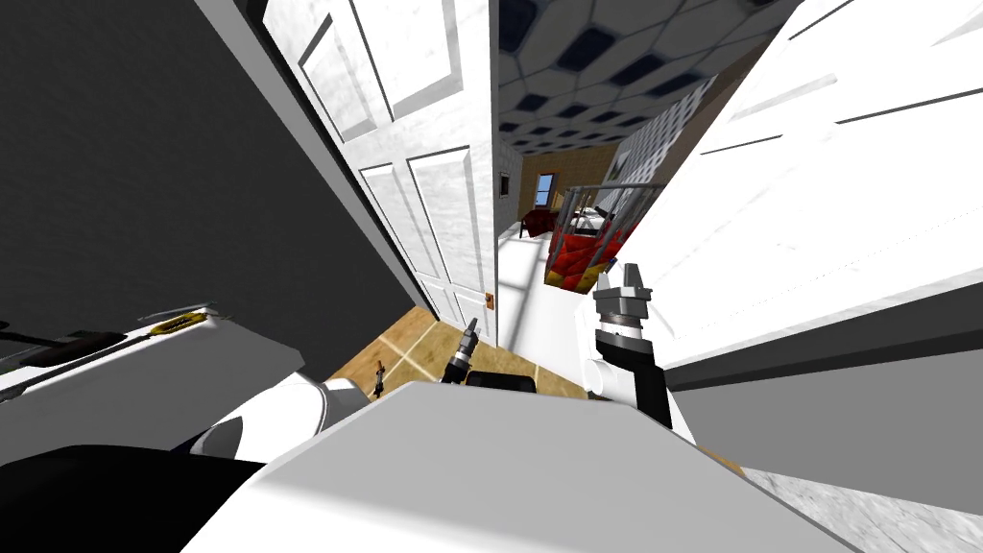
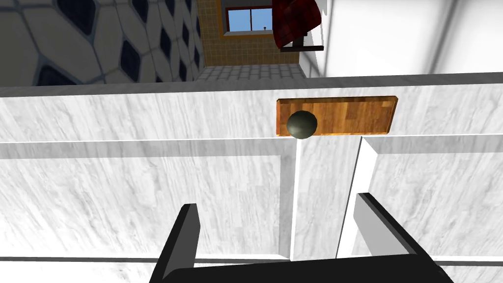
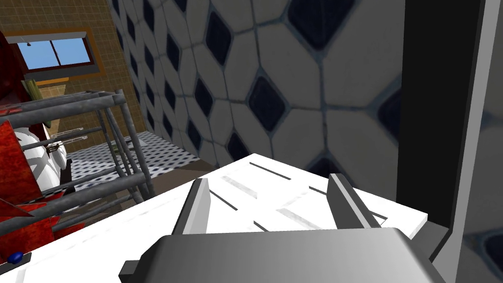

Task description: Push the door open

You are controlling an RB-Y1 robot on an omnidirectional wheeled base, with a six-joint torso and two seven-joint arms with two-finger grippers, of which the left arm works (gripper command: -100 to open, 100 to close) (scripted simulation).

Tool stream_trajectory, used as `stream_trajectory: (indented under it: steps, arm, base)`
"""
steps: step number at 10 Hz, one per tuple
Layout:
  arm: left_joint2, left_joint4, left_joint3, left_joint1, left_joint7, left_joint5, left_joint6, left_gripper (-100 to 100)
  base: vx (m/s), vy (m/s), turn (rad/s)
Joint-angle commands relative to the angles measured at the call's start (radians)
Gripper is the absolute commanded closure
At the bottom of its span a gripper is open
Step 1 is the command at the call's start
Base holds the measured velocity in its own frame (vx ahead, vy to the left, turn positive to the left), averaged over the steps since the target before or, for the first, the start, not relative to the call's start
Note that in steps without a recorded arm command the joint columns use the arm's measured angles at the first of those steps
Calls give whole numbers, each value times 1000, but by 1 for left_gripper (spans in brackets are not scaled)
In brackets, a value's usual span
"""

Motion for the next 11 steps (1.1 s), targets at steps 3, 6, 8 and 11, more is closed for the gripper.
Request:
stream_trajectory:
  steps: [3, 6, 8, 11]
  arm:
    - [7, 92, -33, -15, -2, -7, -32, -100]
    - [6, 123, -44, -19, -5, -9, -44, -100]
    - [-2, 140, -36, -34, -5, -8, -42, -100]
    - [-19, 170, -21, -62, -5, -6, -37, -100]
  base:
    - [134, 101, -95]
    - [120, 82, -51]
    - [157, -40, -30]
    - [187, -60, -34]
